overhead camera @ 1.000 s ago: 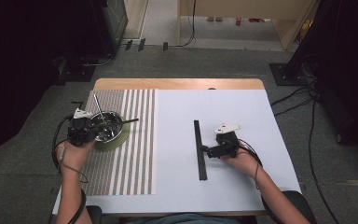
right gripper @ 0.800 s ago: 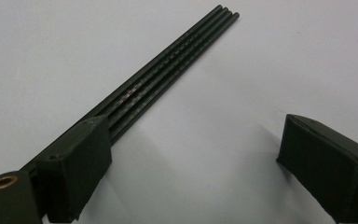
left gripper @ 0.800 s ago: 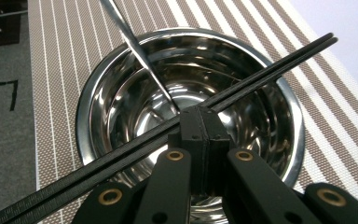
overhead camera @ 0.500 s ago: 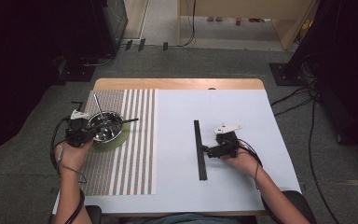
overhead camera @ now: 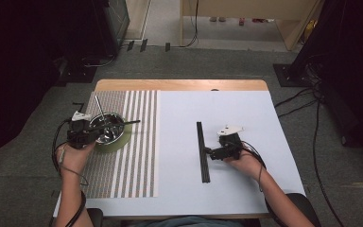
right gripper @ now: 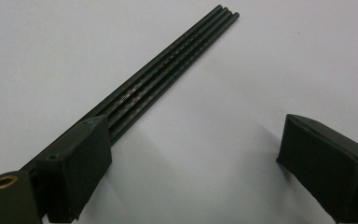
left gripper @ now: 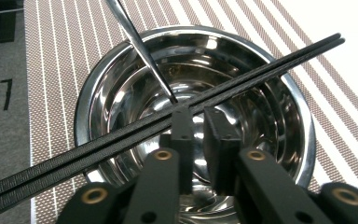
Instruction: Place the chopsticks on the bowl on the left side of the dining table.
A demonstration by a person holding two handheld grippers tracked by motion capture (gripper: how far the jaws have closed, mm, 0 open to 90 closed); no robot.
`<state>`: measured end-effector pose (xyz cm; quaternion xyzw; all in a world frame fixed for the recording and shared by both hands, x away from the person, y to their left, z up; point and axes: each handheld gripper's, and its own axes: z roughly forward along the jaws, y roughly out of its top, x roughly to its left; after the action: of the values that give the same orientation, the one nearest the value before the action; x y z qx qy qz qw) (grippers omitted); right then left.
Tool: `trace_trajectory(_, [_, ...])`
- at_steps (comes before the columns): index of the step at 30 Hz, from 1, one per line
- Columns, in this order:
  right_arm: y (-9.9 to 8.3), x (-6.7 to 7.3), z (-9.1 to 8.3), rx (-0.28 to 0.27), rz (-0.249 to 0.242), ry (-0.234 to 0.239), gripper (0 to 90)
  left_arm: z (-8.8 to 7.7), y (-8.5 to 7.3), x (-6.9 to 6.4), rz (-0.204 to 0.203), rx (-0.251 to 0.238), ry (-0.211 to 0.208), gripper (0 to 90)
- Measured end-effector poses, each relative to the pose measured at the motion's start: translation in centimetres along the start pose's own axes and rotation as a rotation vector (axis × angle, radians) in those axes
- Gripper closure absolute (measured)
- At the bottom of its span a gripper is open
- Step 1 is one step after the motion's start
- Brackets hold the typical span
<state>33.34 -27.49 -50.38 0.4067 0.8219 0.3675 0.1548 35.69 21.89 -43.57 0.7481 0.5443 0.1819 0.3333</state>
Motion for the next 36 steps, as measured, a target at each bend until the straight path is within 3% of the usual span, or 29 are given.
trace_trajectory(4, [0.0,0.0,0.0,0.0,0.0,0.0,8.8,-0.4,0.3,-0.3,-0.022,-0.027,-0.009,71.9])
trace_trajectory(7, [0.0,0.0,0.0,0.0,0.0,0.0,8.8,-0.6,0.7,-0.8,-0.011,-0.053,-0.004,58.8])
trace_trajectory(13, [0.0,0.0,0.0,0.0,-0.002,0.0,8.8,-0.2,1.0,-1.4,-0.005,-0.056,-0.005,45.7])
trace_trajectory(17, [0.0,0.0,0.0,0.001,-0.003,-0.001,8.7,-0.3,1.3,-1.6,-0.019,-0.085,-0.017,37.9])
trace_trajectory(23, [0.0,0.0,0.0,0.0,-0.004,-0.002,8.8,0.0,1.7,-2.4,-0.014,-0.074,-0.009,33.2])
trace_trajectory(34, [0.0,0.0,0.0,0.0,-0.007,-0.004,8.8,0.9,2.7,-5.1,0.044,-0.055,-0.01,28.5])
trace_trajectory(36, [0.0,0.0,0.0,0.0,-0.007,-0.004,8.8,0.9,2.9,-5.7,0.052,-0.064,-0.026,27.6])
